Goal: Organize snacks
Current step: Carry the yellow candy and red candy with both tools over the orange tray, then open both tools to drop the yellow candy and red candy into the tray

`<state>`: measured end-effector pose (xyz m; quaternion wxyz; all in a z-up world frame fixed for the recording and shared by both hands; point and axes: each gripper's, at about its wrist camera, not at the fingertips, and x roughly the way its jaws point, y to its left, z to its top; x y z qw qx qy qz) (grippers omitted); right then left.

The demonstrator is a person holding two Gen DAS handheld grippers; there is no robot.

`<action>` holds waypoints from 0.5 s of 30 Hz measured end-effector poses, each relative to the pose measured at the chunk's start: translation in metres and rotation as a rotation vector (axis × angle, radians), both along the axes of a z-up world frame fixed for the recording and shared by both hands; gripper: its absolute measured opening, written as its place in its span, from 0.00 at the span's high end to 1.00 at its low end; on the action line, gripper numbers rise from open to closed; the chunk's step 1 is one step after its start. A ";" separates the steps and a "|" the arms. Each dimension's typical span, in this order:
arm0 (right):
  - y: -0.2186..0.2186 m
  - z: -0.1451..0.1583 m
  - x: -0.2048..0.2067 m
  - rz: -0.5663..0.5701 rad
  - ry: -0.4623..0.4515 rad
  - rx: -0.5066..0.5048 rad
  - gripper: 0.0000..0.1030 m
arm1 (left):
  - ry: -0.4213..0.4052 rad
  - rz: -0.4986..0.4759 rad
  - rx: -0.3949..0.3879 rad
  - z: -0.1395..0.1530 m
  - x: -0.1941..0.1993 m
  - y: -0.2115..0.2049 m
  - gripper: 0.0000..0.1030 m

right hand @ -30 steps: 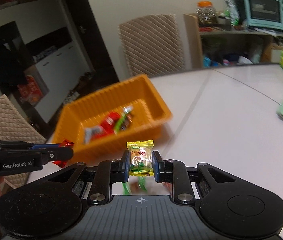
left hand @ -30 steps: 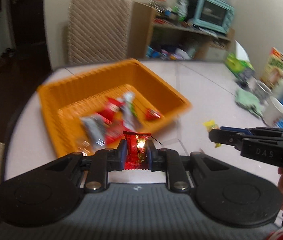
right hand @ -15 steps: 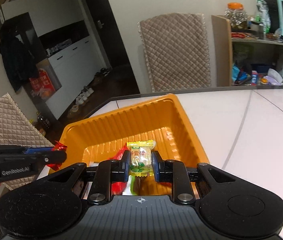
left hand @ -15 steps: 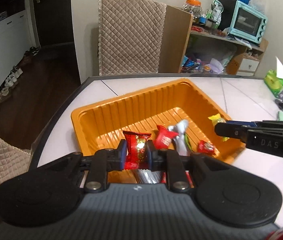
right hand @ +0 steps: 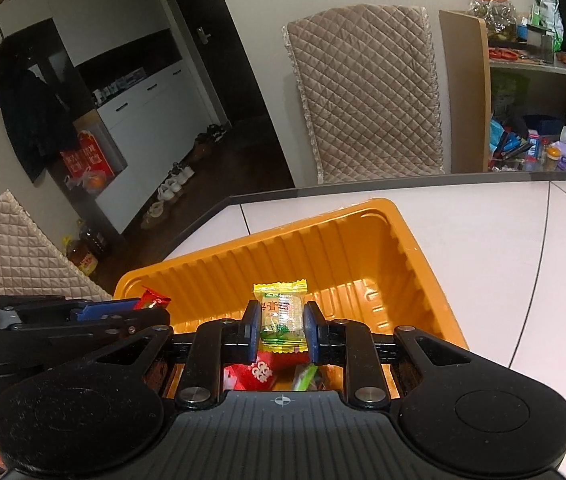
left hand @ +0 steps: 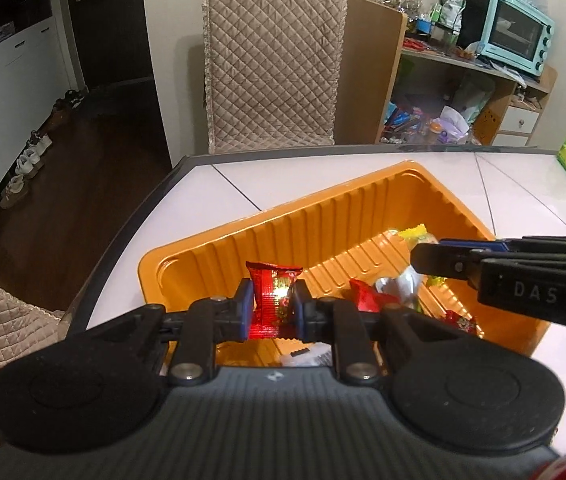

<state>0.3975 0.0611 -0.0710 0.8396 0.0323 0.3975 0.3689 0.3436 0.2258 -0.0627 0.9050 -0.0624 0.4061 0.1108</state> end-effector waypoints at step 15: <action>0.007 0.002 0.003 0.017 0.008 0.020 0.77 | -0.009 0.024 -0.022 0.002 0.002 0.016 0.81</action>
